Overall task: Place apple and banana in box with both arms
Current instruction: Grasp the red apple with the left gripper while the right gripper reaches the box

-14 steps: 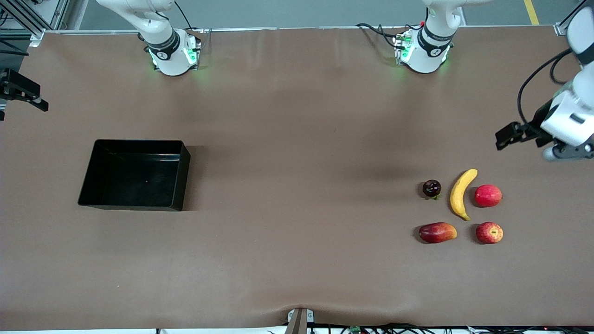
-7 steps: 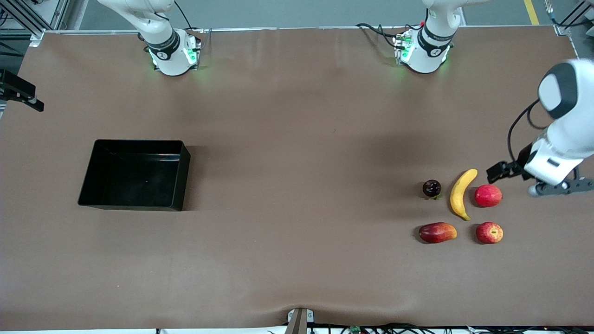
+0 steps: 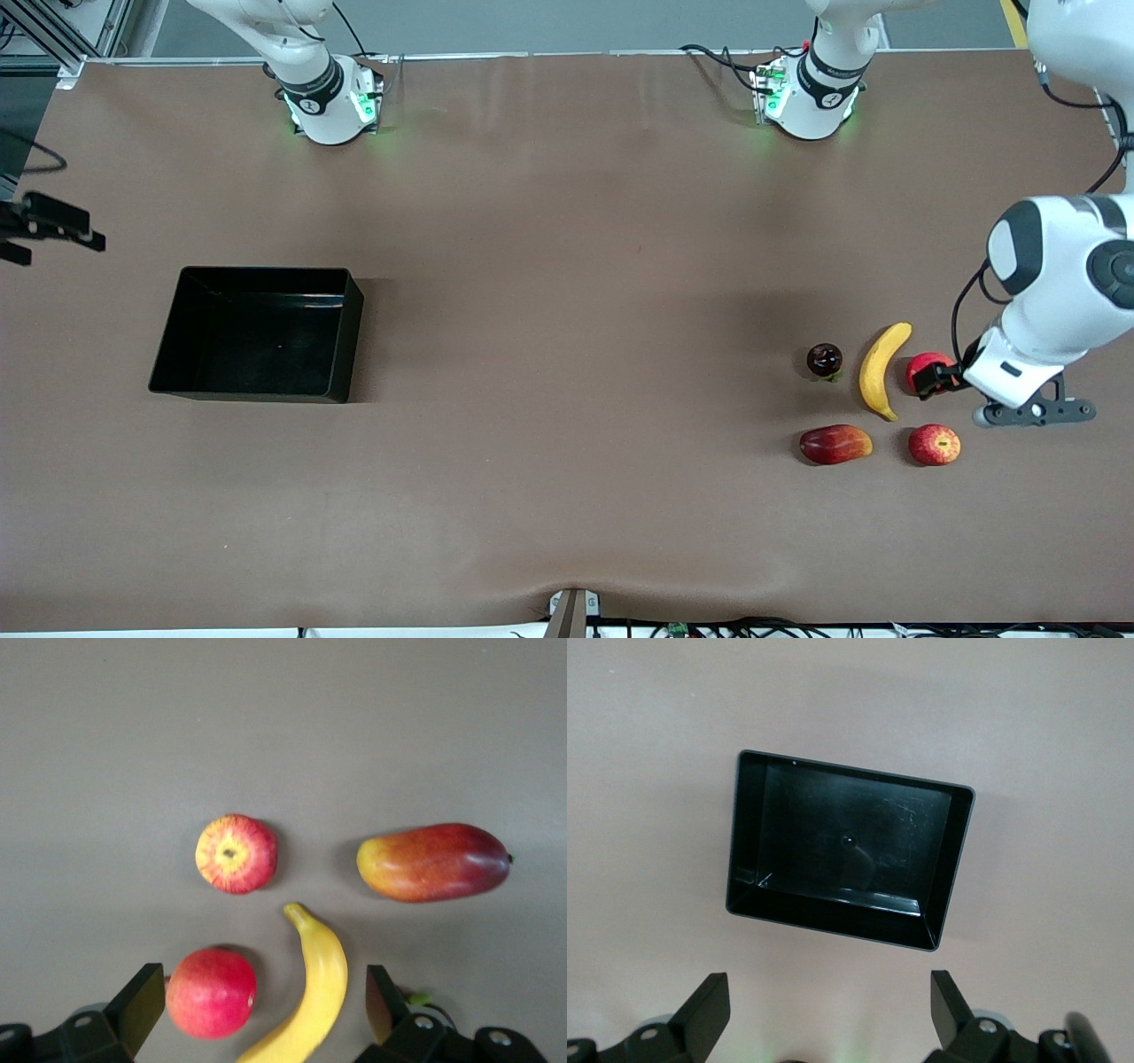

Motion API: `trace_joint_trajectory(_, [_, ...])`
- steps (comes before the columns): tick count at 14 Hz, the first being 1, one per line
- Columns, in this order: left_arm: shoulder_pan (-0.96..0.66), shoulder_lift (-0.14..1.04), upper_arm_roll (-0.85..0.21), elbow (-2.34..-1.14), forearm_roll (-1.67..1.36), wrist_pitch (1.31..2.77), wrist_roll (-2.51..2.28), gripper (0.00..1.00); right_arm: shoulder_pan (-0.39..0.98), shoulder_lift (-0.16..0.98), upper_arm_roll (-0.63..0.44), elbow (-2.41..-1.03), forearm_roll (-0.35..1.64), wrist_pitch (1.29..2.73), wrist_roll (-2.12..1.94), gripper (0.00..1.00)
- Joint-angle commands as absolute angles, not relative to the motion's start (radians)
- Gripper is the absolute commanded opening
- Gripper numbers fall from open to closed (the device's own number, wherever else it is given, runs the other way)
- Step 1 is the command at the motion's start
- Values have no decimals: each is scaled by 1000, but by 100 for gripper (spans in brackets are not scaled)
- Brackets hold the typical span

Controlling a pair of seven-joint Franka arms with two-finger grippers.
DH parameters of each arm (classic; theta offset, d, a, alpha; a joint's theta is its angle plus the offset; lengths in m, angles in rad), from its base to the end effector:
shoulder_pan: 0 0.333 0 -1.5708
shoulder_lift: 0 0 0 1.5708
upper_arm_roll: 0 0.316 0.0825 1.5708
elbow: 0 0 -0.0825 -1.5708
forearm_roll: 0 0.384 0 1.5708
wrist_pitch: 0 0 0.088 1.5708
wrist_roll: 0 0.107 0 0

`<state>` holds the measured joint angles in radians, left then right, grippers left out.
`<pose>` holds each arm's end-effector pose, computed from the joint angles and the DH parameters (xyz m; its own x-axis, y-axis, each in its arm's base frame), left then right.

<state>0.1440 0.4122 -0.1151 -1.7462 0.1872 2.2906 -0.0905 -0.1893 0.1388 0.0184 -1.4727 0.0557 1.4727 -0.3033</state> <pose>0.6683 0.0308 0.3525 0.9902 0.0111 0.1395 0.0249 -0.9949 -0.0976 0.5773 -0.0939 0.5834 0.9838 0.1382 -0.1145 0.1275 -0.9871 -0.0968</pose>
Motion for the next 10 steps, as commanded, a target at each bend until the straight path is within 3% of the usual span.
trace_joint_trajectory(1, [164, 520, -120, -1626, 212, 2296, -84, 100, -222, 224, 28, -1428, 58, 1483, -311, 100])
trace_joint_trajectory(6, [176, 624, -112, -1545, 207, 2322, -17, 100, -235, 339, 0, -1430, 57, 1560, -314, 100])
trace_joint_trajectory(10, [190, 706, -97, -1540, 212, 2486, -14, 100, -259, 420, -2, -1485, 11, 1675, -313, 100])
